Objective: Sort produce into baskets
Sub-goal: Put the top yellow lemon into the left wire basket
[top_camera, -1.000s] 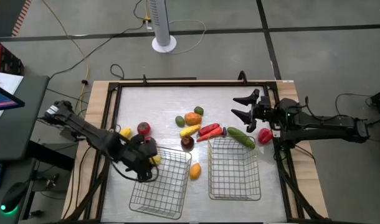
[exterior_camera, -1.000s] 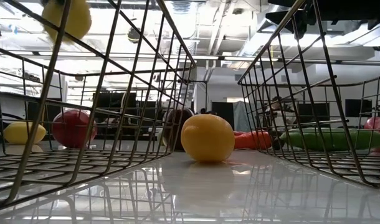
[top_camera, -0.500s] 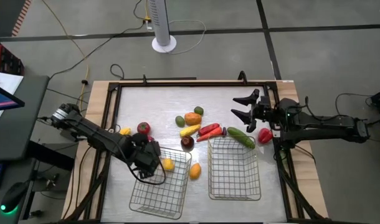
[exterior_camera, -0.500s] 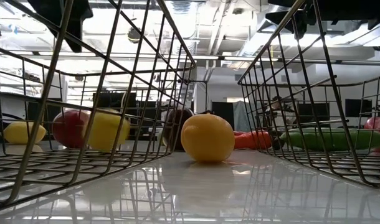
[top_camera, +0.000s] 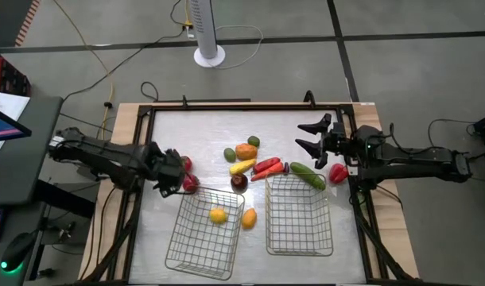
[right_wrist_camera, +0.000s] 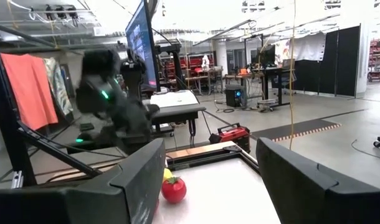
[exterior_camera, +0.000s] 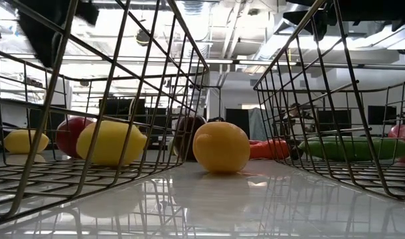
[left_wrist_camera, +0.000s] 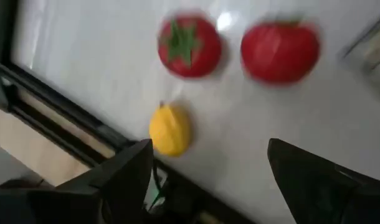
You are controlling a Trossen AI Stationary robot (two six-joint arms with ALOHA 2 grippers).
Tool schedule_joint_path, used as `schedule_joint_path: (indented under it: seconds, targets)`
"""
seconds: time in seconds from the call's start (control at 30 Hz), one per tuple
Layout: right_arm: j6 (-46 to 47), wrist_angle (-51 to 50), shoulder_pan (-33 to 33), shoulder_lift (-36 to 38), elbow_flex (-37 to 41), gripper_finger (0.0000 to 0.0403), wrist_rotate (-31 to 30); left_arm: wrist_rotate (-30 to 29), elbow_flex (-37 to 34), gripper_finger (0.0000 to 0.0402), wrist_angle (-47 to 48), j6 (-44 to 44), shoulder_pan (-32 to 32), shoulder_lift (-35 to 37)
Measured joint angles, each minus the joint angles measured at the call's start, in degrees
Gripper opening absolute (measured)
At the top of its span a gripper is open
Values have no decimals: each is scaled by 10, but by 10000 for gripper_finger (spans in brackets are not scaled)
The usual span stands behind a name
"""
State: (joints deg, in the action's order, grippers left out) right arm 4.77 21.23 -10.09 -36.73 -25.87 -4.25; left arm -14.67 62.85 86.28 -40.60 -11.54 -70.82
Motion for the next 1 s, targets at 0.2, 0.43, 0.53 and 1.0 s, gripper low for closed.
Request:
schedule_joint_path:
  seconds: [0.2,0.43,0.53,1.0]
  targets:
    - [1,5,0,0,0,281,28,28,-72,288,-11,81,78,-14]
    - [-1,9,0,0,0,281,29,35,-78,286,-35,121,165,-15]
    - [1,9,0,0,0,281,29,39,-78,286,-45,145,216,-15]
    - [-2,8,0,0,0,281,31,80,-78,286,-80,289,398,-101]
